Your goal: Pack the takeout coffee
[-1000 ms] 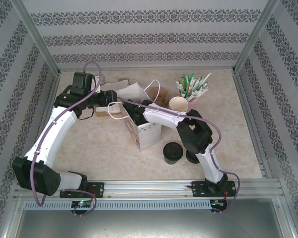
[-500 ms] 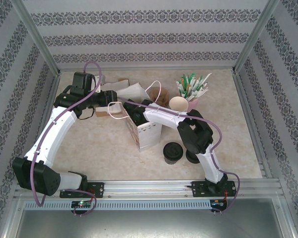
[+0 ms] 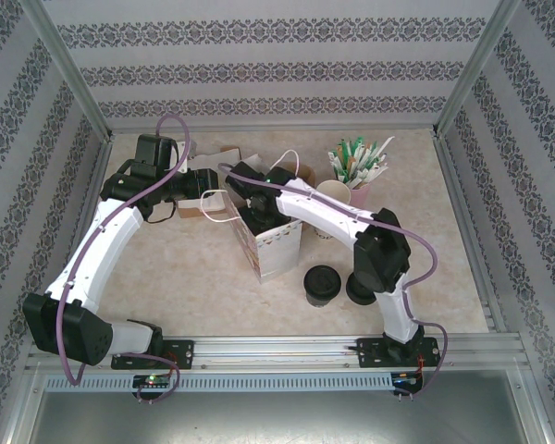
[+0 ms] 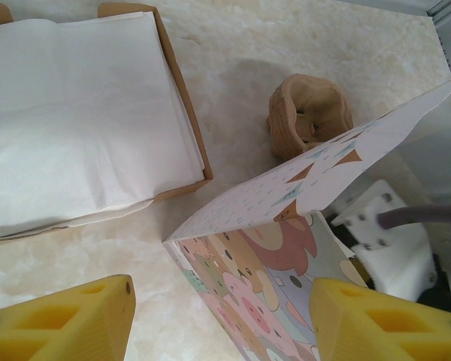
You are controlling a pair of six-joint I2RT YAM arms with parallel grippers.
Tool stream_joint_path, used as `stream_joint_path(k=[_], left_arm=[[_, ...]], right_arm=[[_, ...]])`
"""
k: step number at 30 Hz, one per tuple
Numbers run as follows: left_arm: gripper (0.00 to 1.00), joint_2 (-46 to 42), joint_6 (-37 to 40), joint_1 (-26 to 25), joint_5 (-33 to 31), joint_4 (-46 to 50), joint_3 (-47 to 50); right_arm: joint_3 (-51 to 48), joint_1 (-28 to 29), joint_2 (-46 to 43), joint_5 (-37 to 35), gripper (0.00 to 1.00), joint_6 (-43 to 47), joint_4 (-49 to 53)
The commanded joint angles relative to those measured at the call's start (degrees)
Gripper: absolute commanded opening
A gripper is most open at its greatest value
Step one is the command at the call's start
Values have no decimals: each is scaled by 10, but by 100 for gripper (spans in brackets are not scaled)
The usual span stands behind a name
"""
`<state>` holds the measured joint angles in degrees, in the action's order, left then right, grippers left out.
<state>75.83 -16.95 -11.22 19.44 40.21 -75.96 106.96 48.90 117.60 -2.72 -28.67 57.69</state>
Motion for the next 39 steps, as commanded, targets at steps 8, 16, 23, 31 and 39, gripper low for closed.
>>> stream_joint_path(k=[8,16,23,31,39], left_arm=[[64,-19,-4,2,-13,-19,6],[64,-19,-4,2,-14,-19,7],[64,-18,-2,2,-13,-19,7],[63,-17,-5,2,4,-19,7],[57,-23,-46,1,12,-12,-2]], right_arm=[[88,8,-64,-37,63,4,73],[184,17,-98,-61,62,19,129],[233,31,-134,-59,62,26,150],[198,44,-212,-60,62,42,158],[-15,42,-379,-91,67,62,107]])
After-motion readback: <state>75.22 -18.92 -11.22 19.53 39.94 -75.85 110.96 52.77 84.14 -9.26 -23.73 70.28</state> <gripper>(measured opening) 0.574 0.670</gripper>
